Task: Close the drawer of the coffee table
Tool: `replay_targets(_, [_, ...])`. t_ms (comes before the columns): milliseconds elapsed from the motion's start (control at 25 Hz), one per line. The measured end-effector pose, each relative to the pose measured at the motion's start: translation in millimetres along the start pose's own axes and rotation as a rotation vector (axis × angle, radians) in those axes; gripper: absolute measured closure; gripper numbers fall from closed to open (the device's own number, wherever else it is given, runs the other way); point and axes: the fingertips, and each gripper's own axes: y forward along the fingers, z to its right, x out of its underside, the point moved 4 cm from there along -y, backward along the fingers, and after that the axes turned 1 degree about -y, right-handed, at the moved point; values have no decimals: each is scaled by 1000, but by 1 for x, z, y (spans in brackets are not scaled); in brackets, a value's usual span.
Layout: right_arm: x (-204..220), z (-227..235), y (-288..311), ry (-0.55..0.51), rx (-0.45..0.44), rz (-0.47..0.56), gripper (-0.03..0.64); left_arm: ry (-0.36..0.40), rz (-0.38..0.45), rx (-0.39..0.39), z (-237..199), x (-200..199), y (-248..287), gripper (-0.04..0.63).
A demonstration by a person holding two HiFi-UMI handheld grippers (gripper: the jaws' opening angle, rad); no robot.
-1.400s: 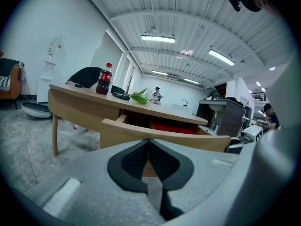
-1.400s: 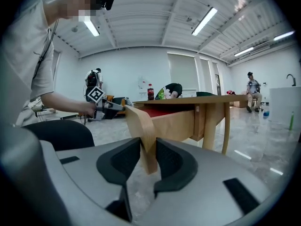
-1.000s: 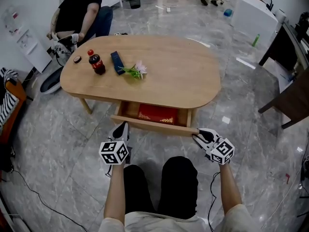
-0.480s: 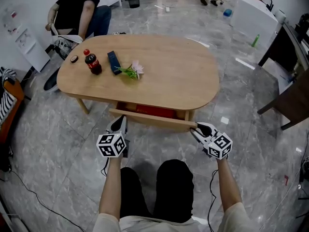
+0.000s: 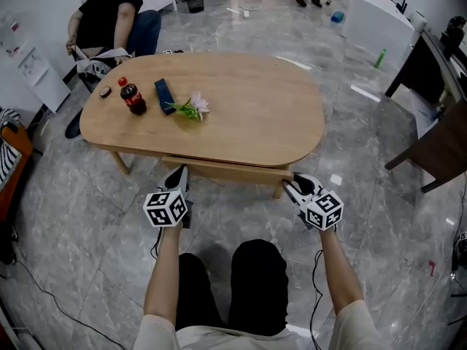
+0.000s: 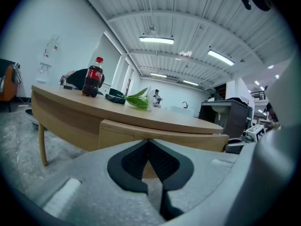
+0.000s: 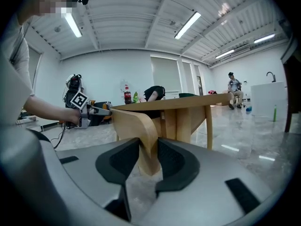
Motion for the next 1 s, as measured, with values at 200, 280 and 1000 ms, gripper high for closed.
replay_targets(200, [-3,4,8,-16,24,-25,488,-18,7,-4,-5,-2,10,586])
replay_targets(280, [-4,8,10,-17,34,-35,487,-16,6,-4,-5,-5,15,586])
replay_targets(1000, [-11,29,27,10,90,-51,479,5,8,-11,-10,-14,42,586])
